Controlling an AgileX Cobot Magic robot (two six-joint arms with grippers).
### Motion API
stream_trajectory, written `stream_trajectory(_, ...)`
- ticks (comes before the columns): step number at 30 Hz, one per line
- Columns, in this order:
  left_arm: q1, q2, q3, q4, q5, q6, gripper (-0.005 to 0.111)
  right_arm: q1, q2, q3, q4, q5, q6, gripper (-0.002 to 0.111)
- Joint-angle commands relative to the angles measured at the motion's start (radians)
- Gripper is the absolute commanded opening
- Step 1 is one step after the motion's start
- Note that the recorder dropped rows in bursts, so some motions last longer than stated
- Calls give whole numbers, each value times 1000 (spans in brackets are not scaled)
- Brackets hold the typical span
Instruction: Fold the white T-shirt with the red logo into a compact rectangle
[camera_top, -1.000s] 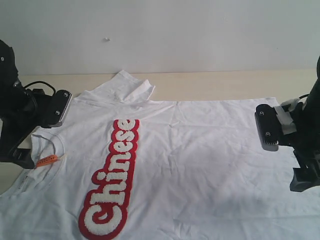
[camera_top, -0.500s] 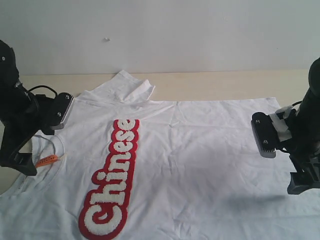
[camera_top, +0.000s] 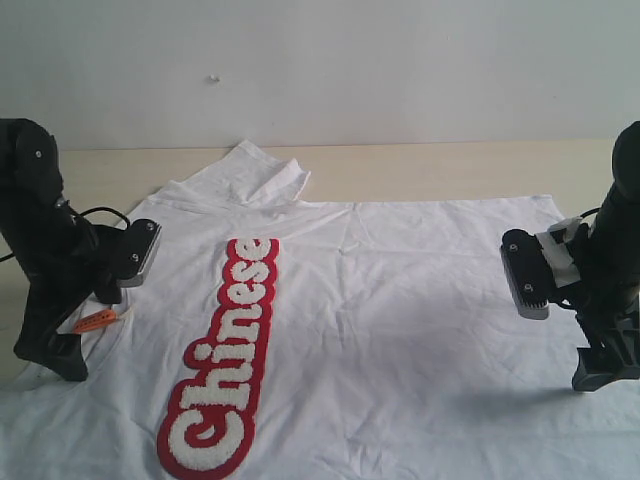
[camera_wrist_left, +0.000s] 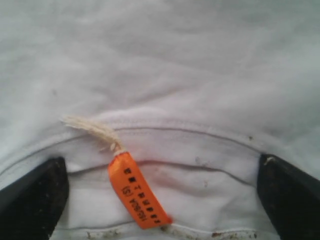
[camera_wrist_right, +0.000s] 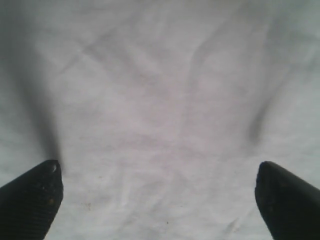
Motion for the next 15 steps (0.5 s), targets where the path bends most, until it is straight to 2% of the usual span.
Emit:
stream_trajectory(1, 1, 19, -3, -3, -33, 3, 99, -7, 2, -6, 0, -5, -1, 101)
stream_trajectory(10, 1, 25, -3, -3, -32, 2, 99, -9, 2, -6, -33, -17, -21, 101)
stream_trajectory(15, 1, 25, -3, -3, -30, 2, 99, -60, 12, -6, -33, 0, -33, 101)
